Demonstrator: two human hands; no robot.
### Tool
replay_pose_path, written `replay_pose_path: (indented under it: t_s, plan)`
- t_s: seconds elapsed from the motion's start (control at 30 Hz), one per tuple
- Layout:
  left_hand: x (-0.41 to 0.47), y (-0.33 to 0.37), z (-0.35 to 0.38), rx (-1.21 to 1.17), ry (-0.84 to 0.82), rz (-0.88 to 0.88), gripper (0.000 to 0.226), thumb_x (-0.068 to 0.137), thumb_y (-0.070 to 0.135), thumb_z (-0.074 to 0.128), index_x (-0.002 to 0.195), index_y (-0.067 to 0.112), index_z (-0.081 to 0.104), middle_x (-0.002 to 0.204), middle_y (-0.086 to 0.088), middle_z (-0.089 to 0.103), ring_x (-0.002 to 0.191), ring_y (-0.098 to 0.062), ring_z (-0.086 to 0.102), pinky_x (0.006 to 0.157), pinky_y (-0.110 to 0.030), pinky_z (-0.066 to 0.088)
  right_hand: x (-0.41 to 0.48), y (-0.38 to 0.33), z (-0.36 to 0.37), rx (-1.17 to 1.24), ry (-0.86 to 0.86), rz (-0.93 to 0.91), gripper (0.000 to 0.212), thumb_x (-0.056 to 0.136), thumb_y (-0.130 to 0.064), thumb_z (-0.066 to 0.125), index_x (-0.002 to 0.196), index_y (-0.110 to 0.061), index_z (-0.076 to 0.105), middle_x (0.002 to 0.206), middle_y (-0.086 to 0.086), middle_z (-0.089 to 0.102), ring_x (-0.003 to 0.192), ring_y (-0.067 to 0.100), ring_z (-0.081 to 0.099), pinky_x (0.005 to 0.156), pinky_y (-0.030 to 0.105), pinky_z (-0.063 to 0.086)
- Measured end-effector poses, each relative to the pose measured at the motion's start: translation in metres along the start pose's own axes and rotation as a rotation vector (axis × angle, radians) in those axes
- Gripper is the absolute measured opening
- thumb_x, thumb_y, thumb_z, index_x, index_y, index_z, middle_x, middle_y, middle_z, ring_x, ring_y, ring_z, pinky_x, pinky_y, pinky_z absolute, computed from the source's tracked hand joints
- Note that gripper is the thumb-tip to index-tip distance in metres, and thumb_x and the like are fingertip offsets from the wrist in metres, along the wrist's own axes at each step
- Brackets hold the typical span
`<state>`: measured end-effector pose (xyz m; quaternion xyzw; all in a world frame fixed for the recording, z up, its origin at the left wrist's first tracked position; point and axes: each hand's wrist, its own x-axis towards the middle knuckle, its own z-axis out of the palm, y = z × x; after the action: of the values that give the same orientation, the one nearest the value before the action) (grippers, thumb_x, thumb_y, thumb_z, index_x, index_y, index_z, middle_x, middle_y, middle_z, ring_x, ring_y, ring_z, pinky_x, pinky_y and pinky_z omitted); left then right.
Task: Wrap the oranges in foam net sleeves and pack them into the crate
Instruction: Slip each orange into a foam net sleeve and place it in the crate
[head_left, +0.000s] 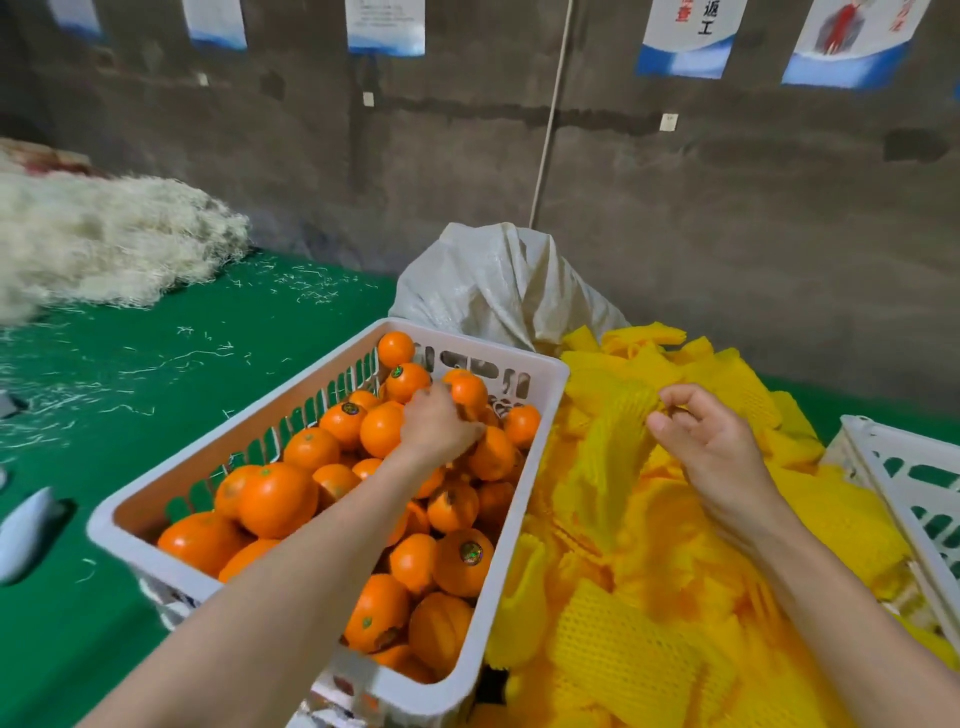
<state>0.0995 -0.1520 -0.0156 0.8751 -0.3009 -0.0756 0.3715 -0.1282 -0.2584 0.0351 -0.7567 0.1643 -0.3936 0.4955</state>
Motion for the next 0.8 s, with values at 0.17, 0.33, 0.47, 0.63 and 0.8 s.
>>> replay_pose_path:
  t_s: [0.17, 0.33, 0.47, 0.63, 0.8]
  plan:
    - [0.022, -0.036, 0.031, 0.335, 0.001, 0.022, 0.082, 0.075, 0.054, 0.071, 0.137, 0.014, 0.035, 0.132, -0.013, 0.048, 0.122, -0.033, 0.044, 0.099, -0.049, 0.035, -0.005, 0.006, -0.009, 0.183, -0.052, 0.190, 0.012, 0.088, -0.005, 0.051, 0.093, -0.015, 0.055, 0.084, 0.017, 0.052, 0.080, 0.025, 0.047, 0.075, 0.037, 0.040]
    - [0.017, -0.037, 0.027, 0.034, 0.131, 0.073, 0.080, 0.072, 0.041, 0.079, 0.138, 0.016, 0.040, 0.131, -0.009, 0.054, 0.116, -0.027, 0.051, 0.088, -0.039, 0.042, -0.012, 0.009, -0.014, 0.222, -0.080, 0.260, 0.011, 0.091, 0.000, 0.046, 0.097, -0.008, 0.053, 0.071, 0.005, 0.064, 0.064, 0.012, 0.059, 0.063, 0.024, 0.048]
    - [-0.008, 0.010, -0.004, -0.789, -0.104, -0.041, 0.065, 0.073, 0.022, 0.079, 0.128, 0.019, 0.045, 0.124, -0.007, 0.055, 0.101, -0.020, 0.060, 0.067, -0.026, 0.049, -0.017, 0.006, -0.017, 0.323, -0.094, 0.317, 0.013, 0.093, 0.003, 0.043, 0.099, -0.006, 0.051, 0.070, 0.005, 0.064, 0.062, 0.011, 0.060, 0.061, 0.021, 0.049]
    - [-0.064, 0.075, -0.014, -1.520, -0.649, -0.145, 0.043, 0.073, 0.015, 0.062, 0.114, 0.009, 0.050, 0.125, -0.016, 0.053, 0.094, -0.030, 0.067, 0.072, -0.043, 0.059, -0.027, -0.007, -0.019, 0.459, -0.157, 0.355, 0.018, 0.091, 0.003, 0.044, 0.106, -0.002, 0.052, 0.081, 0.012, 0.063, 0.066, 0.015, 0.063, 0.061, 0.022, 0.052]
    - [-0.108, 0.108, 0.013, -1.591, -0.839, -0.305, 0.047, 0.072, 0.022, 0.051, 0.116, 0.005, 0.052, 0.105, -0.024, 0.066, 0.077, -0.032, 0.070, 0.061, -0.037, 0.058, -0.039, -0.015, -0.045, 0.476, -0.268, 0.336, 0.062, 0.048, -0.035, 0.086, 0.095, -0.007, 0.056, 0.077, 0.005, 0.067, 0.063, 0.008, 0.066, 0.059, 0.018, 0.052]
